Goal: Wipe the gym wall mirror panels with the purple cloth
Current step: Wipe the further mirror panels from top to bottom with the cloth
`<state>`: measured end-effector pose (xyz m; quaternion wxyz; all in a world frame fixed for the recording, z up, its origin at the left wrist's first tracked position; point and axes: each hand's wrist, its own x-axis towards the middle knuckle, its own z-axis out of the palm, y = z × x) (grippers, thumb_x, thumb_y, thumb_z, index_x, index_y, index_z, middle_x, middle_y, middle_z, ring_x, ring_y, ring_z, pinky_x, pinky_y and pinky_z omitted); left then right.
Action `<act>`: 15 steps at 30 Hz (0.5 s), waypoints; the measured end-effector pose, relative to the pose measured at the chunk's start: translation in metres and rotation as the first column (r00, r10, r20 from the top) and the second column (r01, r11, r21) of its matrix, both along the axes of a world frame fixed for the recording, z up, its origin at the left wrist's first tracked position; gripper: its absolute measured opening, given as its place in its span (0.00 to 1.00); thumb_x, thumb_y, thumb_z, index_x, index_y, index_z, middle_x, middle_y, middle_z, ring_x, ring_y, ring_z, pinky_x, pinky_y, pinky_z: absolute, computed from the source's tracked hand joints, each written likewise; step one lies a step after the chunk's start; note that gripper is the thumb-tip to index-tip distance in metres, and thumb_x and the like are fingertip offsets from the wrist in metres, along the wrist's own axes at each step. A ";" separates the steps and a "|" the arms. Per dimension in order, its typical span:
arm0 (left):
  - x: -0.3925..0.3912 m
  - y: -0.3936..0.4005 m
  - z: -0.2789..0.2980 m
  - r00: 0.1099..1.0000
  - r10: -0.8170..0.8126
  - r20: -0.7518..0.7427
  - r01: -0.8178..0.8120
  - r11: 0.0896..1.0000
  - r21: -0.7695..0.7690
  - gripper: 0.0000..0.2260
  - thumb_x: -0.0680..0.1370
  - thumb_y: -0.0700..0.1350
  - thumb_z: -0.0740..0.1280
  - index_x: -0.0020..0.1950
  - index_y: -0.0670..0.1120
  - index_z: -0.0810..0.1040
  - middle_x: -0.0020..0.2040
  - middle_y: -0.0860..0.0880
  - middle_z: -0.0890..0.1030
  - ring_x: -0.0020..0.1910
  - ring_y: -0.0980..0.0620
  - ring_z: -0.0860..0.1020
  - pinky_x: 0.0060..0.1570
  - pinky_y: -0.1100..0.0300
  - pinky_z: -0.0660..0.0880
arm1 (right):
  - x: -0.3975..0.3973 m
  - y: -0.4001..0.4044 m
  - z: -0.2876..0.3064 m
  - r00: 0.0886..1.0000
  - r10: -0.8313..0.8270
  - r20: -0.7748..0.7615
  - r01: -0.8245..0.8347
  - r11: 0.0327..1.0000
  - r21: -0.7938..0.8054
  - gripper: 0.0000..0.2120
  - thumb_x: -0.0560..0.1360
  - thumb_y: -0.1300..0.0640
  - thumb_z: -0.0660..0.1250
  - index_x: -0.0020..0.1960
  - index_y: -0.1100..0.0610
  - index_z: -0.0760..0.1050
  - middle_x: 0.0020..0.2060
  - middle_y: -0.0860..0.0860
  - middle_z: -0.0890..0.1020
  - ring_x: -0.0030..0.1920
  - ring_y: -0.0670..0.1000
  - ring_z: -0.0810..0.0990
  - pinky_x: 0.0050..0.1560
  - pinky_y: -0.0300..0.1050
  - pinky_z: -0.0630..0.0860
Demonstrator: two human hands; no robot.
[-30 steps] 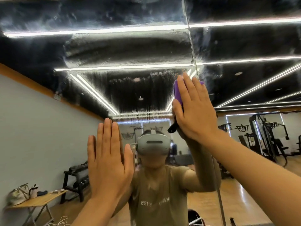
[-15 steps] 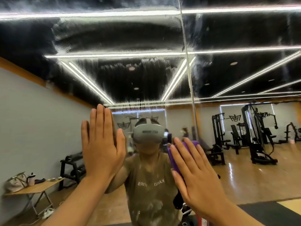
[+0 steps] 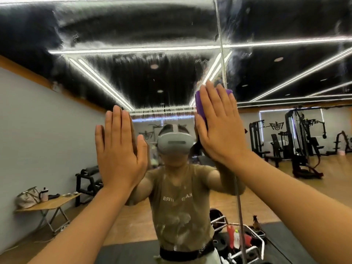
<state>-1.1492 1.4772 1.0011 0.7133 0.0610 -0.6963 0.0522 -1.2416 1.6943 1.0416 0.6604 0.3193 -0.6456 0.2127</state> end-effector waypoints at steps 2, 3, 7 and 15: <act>0.001 0.001 0.000 1.000 -0.009 0.003 0.009 1.000 0.001 0.30 0.83 0.53 0.49 0.82 0.41 0.54 0.83 0.44 0.53 0.82 0.47 0.50 0.79 0.52 0.41 | 0.000 -0.001 -0.037 1.000 -0.003 -0.022 0.003 1.000 0.021 0.29 0.84 0.49 0.53 0.82 0.58 0.54 0.81 0.55 0.55 0.82 0.57 0.51 0.81 0.54 0.45; 0.001 0.001 0.000 1.000 -0.013 0.005 0.013 1.000 0.001 0.30 0.83 0.53 0.48 0.82 0.41 0.53 0.83 0.44 0.53 0.82 0.47 0.49 0.79 0.52 0.41 | 0.000 0.000 -0.058 0.999 -0.019 -0.033 0.020 0.999 0.044 0.29 0.84 0.50 0.54 0.82 0.59 0.54 0.81 0.56 0.55 0.81 0.57 0.52 0.81 0.56 0.47; 0.001 0.002 -0.001 1.000 -0.014 -0.003 0.014 1.000 -0.007 0.29 0.83 0.52 0.49 0.82 0.41 0.53 0.83 0.43 0.53 0.82 0.46 0.50 0.79 0.51 0.42 | 0.000 0.010 -0.129 0.993 -0.078 -0.084 0.090 0.985 0.146 0.28 0.84 0.50 0.54 0.81 0.59 0.57 0.80 0.57 0.59 0.81 0.59 0.56 0.80 0.58 0.52; 0.002 0.003 -0.002 1.000 0.004 -0.003 -0.004 1.000 0.000 0.29 0.83 0.52 0.49 0.82 0.41 0.53 0.83 0.43 0.53 0.82 0.46 0.50 0.79 0.53 0.40 | -0.003 0.033 -0.179 0.988 -0.066 -0.140 0.114 0.921 0.373 0.29 0.83 0.49 0.56 0.82 0.55 0.55 0.81 0.54 0.59 0.80 0.58 0.57 0.79 0.60 0.55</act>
